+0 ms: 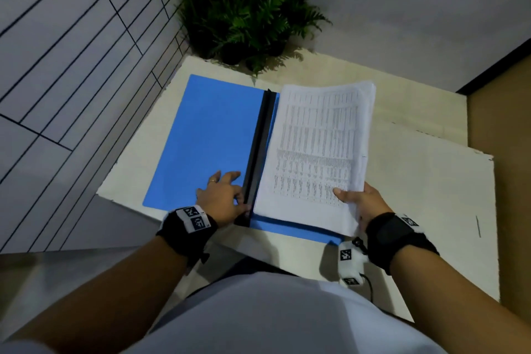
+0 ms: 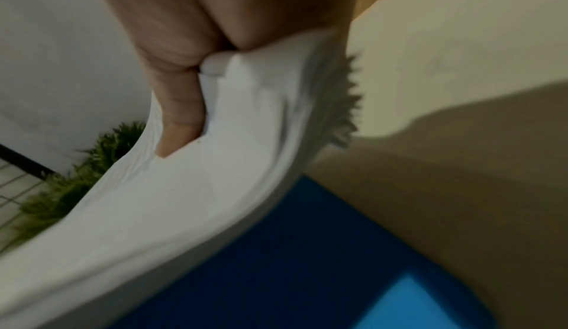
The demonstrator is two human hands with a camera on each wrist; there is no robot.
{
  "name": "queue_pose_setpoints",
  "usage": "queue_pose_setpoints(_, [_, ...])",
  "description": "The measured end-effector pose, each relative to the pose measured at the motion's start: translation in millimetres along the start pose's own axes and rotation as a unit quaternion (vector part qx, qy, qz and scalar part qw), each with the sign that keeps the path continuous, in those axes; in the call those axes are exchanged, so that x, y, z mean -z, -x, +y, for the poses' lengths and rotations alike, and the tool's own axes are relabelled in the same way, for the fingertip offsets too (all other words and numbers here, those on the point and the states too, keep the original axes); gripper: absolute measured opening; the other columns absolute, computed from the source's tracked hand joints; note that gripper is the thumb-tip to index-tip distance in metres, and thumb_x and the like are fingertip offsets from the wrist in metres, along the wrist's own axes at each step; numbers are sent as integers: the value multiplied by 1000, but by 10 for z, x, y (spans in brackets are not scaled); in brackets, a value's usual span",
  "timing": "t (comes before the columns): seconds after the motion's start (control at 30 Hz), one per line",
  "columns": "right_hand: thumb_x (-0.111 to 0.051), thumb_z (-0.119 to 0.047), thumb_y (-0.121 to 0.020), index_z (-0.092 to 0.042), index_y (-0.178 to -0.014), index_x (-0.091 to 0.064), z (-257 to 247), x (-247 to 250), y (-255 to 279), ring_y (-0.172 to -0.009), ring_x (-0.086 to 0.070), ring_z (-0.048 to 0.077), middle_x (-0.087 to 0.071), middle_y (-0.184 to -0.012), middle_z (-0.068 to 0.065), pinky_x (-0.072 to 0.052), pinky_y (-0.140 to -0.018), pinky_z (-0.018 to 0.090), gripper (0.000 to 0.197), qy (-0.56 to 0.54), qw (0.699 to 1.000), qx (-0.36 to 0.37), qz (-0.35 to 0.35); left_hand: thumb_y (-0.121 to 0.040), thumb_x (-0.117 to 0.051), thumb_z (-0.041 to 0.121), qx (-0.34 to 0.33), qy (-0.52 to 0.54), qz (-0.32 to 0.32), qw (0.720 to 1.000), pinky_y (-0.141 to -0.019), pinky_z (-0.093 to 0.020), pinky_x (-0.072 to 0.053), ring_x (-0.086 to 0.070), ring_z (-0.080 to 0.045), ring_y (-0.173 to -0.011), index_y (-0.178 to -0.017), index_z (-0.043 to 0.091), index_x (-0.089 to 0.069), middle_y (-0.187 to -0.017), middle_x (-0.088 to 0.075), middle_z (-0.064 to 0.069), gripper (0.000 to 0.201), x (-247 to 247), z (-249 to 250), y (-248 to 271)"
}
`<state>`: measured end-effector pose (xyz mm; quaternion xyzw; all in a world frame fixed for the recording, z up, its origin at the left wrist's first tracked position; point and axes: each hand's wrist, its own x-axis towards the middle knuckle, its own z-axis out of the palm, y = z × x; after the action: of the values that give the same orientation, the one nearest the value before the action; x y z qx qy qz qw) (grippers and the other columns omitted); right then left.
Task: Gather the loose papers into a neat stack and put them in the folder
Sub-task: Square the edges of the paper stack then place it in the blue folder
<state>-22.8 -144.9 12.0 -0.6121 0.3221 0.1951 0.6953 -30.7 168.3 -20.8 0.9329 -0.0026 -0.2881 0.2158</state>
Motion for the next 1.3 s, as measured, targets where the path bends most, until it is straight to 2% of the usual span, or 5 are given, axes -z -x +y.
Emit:
queue_pose_setpoints(0.33, [-80,0,-72,-5,-116,-63,126,-209,-510,-103,-66,36,-69,-115,16,-50,-97,52,48,132,990,-39,18,-82,-69,39,267,118,201,935,-97,-52,-41,-46,-47,-124,-138,11,-46,-140,-46,-22,66,503,-1009,-80])
queue_pose_setpoints(0.73, [-81,-16,-75,-5,-125,-57,3,-321,-476,-106,-63,30,-64,-123,13,-50,-88,34,57,314,949,-27,11,-82,-76,7,-11,290,194,937,-70,-34,-49,-58,-21,-68,-98,23,-65,-84,-63,-2,25,1511,-14,726])
queue_pose_setpoints(0.97, [-68,-43,-85,-7,-142,-25,81,-204,-290,-125,-49,31,-46,-140,9,-44,-95,36,80,355,934,34,-14,-86,-74,30,-112,327,-112,932,-92,-31,-54,-65,-15,-113,-123,28,-63,-125,-68,7,39,1239,592,414])
queue_pose_setpoints(1.1, [-39,-72,-86,-19,-135,-47,-43,-49,-240,-125,-51,22,-52,-139,6,-38,-107,37,73,209,976,-38,-36,-91,-68,35,25,231,-58,971,-100,-30,-39,-44,-23,-138,-141,29,-44,-140,-46,4,56,793,358,-182])
queue_pose_setpoints(1.3, [-20,-73,-89,-25,-114,-62,-122,143,-290,-112,-60,28,-66,-118,7,-39,-108,43,68,277,959,-39,-43,-85,-75,27,29,314,-8,949,-96,-34,-49,-55,-23,-118,-146,20,-32,-135,-49,-4,75,253,323,-516])
